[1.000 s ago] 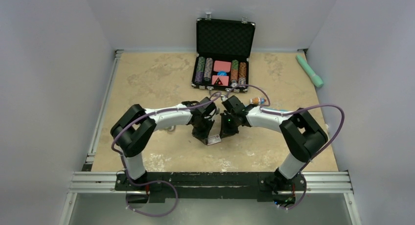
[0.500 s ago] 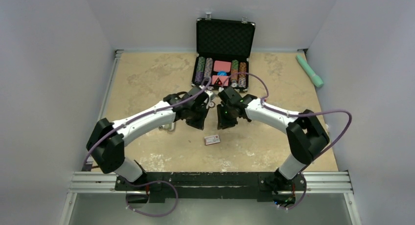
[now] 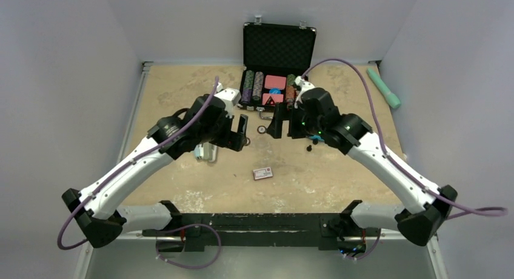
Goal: Unload the staples from the stapler
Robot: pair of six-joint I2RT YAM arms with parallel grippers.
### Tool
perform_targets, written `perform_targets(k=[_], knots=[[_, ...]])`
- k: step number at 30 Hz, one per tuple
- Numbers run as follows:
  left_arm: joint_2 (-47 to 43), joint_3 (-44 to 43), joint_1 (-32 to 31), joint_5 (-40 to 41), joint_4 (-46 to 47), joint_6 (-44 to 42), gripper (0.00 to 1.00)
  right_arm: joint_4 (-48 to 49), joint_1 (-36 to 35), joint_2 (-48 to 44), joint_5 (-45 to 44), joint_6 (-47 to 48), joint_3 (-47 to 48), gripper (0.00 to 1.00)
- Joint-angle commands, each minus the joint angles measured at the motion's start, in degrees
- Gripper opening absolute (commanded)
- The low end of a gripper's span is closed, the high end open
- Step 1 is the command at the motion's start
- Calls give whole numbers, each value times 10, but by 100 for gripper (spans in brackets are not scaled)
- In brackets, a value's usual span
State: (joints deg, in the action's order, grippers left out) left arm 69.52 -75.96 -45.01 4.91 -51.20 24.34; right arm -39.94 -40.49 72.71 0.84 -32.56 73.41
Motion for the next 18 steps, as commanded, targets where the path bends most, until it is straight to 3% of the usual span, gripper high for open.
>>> perform_targets(k=[1,9,15,18], knots=[[-57,-25,3,62,-16,-18,95,-3,-1,-84,-40,-21,19,97],[-167,45,4,155,-7,-46,95,-4,-1,-203,-104,-33,-19,99],[-246,117,4,161,-14,-25,95,78,-1,-344,-185,-93,-127,99],[-280,144,3,167,-22,-8,95,74,-1,-414,-229,-132,-165,99]])
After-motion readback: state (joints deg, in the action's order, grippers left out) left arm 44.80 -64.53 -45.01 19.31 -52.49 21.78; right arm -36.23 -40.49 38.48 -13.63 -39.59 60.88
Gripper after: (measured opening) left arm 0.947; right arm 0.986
